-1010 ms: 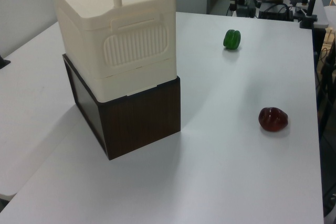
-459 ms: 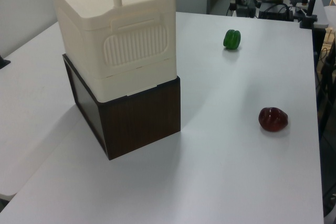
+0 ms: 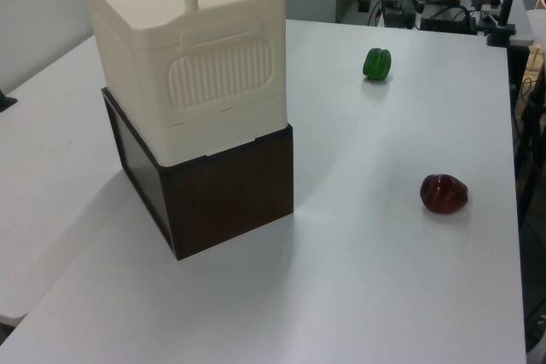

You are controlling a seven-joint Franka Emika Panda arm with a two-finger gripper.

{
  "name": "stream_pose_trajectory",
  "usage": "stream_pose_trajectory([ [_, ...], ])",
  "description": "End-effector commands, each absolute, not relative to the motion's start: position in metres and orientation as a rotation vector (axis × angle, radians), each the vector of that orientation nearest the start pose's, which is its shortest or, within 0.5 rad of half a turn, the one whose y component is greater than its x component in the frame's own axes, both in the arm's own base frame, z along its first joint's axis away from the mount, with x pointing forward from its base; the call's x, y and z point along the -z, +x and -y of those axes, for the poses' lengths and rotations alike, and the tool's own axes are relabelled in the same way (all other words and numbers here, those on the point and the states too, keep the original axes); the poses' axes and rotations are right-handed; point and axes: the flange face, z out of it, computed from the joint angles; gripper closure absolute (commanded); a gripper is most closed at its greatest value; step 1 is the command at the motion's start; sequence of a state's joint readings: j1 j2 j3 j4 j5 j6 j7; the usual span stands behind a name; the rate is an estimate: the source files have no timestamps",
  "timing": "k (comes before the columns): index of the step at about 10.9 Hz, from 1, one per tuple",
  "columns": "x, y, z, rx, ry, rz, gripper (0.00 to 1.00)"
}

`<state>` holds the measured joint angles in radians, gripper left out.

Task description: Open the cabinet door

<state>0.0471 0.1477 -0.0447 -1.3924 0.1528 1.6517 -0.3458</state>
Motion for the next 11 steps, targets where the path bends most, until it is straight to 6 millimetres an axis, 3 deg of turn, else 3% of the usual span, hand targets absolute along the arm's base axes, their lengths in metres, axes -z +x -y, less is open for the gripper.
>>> stream_pose_trajectory([
  [1,-0.638,0.622,-0.080,0.393,-2.908,0.710,0.00],
  [3,-0.640,0.623,-0.114,0.468,-2.880,0.797,0.00],
  [4,-0.642,0.621,-0.132,0.486,-2.883,0.844,0.06],
  [5,-0.640,0.621,-0.147,0.506,-2.877,0.871,0.45],
  [6,-0.639,0.620,-0.158,0.517,-2.869,0.897,0.55],
  [8,-0.634,0.625,-0.179,0.574,-2.869,0.955,0.55],
  [11,-0.626,0.630,-0.206,0.649,-2.859,1.028,0.65],
])
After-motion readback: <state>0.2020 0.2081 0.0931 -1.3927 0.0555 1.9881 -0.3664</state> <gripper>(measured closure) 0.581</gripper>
